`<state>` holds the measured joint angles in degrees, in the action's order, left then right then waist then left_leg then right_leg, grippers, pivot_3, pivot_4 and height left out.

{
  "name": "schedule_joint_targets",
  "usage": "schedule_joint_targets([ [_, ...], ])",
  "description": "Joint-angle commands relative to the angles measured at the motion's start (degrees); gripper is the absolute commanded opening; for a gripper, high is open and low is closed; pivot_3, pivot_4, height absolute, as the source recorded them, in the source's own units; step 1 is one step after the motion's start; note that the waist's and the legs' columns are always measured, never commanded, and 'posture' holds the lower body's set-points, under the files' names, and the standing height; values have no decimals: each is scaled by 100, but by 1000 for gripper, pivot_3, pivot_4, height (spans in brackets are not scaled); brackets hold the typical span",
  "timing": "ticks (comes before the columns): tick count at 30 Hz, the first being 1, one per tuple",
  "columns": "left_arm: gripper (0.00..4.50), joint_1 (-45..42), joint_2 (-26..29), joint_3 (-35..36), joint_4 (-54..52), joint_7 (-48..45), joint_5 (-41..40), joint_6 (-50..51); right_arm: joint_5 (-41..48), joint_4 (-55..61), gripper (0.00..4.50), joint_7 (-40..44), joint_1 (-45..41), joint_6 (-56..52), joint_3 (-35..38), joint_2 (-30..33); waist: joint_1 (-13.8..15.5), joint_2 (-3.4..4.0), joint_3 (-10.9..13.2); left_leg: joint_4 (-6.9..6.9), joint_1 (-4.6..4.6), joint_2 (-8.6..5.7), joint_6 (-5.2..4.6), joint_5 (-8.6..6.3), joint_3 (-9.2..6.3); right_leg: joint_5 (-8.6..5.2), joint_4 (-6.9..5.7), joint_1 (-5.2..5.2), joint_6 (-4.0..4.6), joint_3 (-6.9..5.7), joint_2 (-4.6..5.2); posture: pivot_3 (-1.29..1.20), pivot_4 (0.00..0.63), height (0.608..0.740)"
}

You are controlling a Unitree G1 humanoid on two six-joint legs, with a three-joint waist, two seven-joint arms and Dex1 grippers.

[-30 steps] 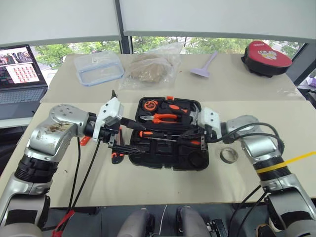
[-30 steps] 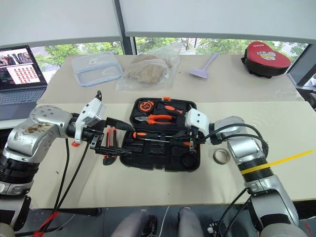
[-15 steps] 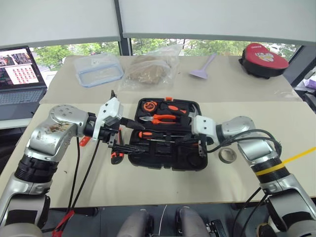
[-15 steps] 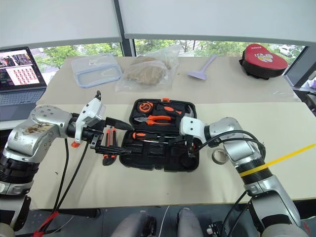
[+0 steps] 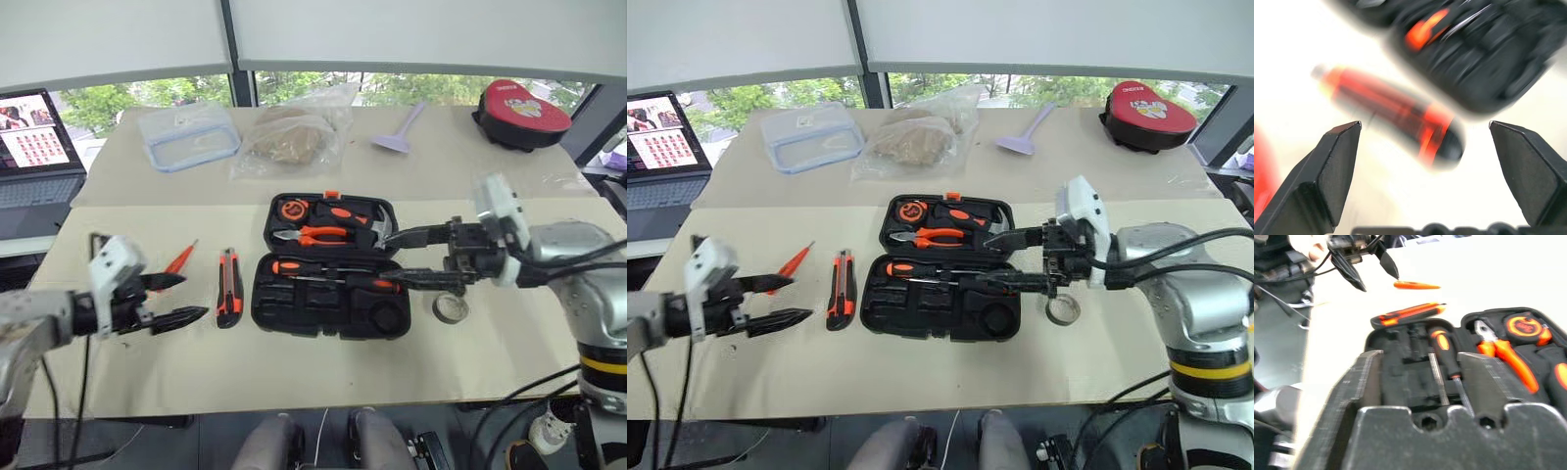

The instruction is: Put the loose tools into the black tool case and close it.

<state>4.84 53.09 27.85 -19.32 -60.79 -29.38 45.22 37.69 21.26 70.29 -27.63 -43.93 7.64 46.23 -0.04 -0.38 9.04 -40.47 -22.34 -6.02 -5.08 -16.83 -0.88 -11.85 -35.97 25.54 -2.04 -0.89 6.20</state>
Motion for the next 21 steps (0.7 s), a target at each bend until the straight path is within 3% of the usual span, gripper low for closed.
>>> schedule_joint_targets([
  [1, 4500, 749, -28, 962, 203, 110, 179, -121, 302, 312, 4472, -286, 170, -131, 299, 117, 25, 0, 0, 1, 3, 0, 4, -3, 0, 0, -1, -15, 0, 0, 1, 0, 150, 722],
  [4, 4500, 711, 199, 941, 343, 208, 171, -84, 370, 351, 4472, -435, 240, -111, 260, 109, 87, -1, 0, 11, 23, -1, 6, -6, 1, -1, 4, -27, 1, 0, 4, 0, 150, 722],
  [8, 4500, 42, 563, 470, 724, 431, 188, 166, 379, 377, 4472, -623, 231, -95, 171, 56, 234, -8, 0, 9, 23, -5, 9, -6, -4, 3, 10, -32, 3, -2, 9, 0, 150, 722],
  [15, 4500, -2516, 1064, -1931, 2043, 617, 846, 805, 170, 632, 4472, -1125, 398, 72, 21, -42, 205, -11, -1, 10, 20, -19, 9, -5, -1, 7, -12, -29, -2, -3, 5, 0, 150, 722],
  [19, 4500, -3959, 734, -3373, 3273, 456, 1726, 421, 318, 979, 4472, -1357, 644, 19, 68, -88, 116, -15, 1, 13, 5, -17, -9, 6, 1, 6, -14, -17, -2, -10, -2, 0, 150, 722],
  [21, 4500, -4430, 541, -3765, 3806, 449, 2029, 277, 347, 1101, 4472, -1452, 742, 7, 64, -98, 101, -16, 2, 14, 1, -16, -36, 22, 2, 6, -15, -15, -2, -22, -8, 0, 150, 722],
])
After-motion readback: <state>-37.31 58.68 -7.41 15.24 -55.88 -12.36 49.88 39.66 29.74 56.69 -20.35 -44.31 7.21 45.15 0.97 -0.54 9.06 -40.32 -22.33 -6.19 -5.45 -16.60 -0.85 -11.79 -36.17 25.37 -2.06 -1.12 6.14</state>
